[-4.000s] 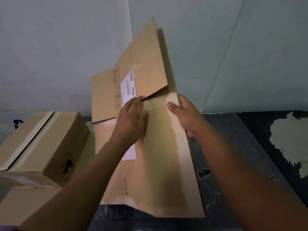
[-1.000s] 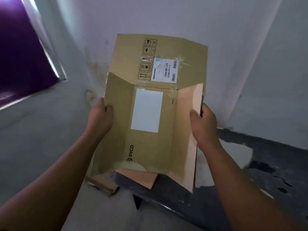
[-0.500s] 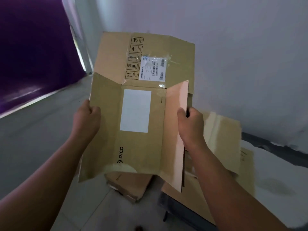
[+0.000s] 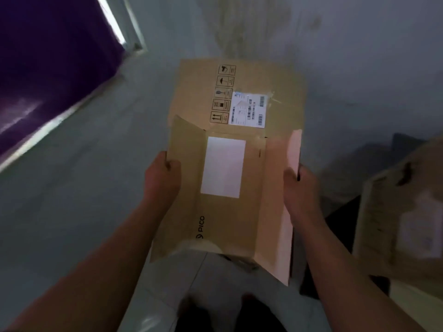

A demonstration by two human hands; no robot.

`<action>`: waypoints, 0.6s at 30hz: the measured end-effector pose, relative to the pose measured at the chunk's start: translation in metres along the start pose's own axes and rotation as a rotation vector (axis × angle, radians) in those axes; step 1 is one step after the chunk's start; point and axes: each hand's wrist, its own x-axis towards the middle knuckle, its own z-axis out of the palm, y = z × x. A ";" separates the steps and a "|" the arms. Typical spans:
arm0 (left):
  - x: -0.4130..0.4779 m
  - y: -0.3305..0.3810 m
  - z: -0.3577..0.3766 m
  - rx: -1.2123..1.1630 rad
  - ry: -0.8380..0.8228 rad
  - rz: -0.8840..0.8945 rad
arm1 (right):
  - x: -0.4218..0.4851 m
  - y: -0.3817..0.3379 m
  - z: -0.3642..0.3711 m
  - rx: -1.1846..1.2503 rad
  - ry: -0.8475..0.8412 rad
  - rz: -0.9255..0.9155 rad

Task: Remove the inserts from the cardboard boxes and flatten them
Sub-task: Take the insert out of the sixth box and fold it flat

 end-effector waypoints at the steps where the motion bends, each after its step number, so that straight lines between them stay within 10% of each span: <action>1: 0.014 -0.015 0.016 0.018 -0.039 0.000 | 0.005 0.015 0.016 0.014 0.013 0.044; 18: 0.100 -0.310 0.372 0.211 -0.519 -0.011 | 0.089 0.399 0.217 -0.154 0.203 0.357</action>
